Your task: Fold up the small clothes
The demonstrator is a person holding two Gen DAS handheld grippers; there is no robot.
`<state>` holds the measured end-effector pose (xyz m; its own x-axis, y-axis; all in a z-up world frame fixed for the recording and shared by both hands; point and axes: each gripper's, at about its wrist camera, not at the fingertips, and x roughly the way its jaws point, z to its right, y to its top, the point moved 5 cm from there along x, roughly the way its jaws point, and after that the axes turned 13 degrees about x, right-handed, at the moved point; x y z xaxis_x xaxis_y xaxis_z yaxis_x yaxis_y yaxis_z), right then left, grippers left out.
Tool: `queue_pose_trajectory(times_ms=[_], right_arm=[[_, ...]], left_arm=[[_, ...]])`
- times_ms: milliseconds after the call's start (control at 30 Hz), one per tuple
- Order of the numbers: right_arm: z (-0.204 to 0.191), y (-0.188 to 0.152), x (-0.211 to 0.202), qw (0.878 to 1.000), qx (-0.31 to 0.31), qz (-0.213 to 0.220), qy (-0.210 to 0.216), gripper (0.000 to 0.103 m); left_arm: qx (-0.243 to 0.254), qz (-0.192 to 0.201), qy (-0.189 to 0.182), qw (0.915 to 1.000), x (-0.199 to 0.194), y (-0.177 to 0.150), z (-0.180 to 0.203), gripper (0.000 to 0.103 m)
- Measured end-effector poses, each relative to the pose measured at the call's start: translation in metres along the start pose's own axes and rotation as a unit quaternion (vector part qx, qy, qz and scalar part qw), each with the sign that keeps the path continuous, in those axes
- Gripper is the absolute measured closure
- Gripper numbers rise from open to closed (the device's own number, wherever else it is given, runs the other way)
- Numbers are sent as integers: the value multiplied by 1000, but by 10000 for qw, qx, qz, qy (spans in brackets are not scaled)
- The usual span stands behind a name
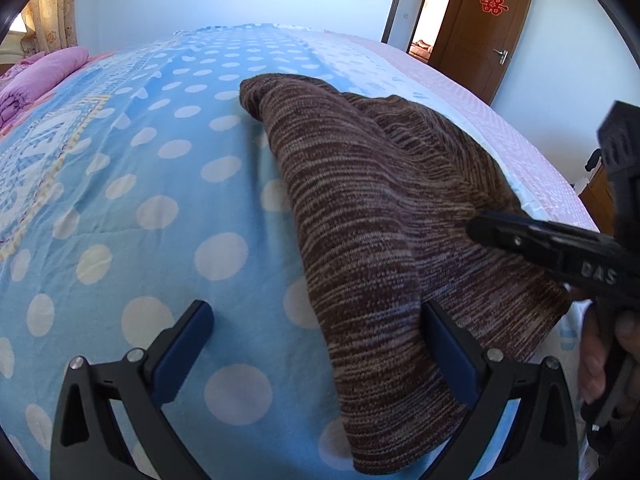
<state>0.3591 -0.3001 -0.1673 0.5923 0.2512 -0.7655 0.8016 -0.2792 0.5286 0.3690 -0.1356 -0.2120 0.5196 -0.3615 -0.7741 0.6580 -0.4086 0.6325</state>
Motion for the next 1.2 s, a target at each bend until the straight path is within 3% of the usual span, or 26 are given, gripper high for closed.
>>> queue_pose_trajectory(times_ms=[367, 467, 533, 567, 600, 900, 1100, 1200], right_arm=[[12, 0, -16, 9995, -57, -30, 321, 73], [23, 13, -36, 9978, 159, 358, 541, 70], [36, 25, -46, 9958, 358, 647, 539, 65], [45, 32, -46, 9946, 534, 680, 567, 57], [51, 37, -44, 9939, 657, 654, 603, 50], [82, 77, 8, 9856, 1397, 196, 936, 49], [80, 92, 36, 9836, 1407, 3, 1131, 49], [73, 95, 43, 9843, 1263, -80, 1232, 49]], left_arm=[[-14, -99, -183, 9998, 8, 13, 4, 0], [105, -106, -169, 9997, 12, 14, 8, 0], [153, -76, -160, 9997, 12, 14, 10, 0], [151, -70, -175, 9997, 12, 14, 9, 0], [139, -63, -193, 9997, 13, 14, 9, 0], [-17, 146, -388, 9991, 7, 12, 4, 2], [-141, 313, -567, 9978, 3, 12, 2, 10], [-23, 363, -623, 9974, 3, 13, 7, 21]])
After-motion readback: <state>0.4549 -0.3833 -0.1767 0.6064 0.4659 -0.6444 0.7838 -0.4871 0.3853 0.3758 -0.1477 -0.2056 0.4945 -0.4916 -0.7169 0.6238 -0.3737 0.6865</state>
